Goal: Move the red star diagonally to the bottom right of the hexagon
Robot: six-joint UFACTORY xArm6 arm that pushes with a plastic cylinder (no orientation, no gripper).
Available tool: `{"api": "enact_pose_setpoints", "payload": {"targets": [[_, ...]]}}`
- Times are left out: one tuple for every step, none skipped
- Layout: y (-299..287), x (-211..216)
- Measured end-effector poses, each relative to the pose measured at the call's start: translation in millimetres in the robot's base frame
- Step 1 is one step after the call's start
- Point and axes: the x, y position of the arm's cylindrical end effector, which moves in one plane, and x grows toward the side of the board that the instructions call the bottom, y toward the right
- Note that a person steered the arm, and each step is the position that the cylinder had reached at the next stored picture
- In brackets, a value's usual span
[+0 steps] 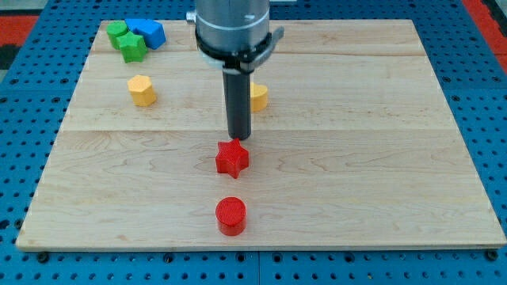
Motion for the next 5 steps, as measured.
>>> {"api": "enact_pose_setpoints", "payload": {"targets": [[52.3,29.0],[74.4,45.0],[14.3,45.0],[-3.4,63.6],[-27.3,53.2]]}}
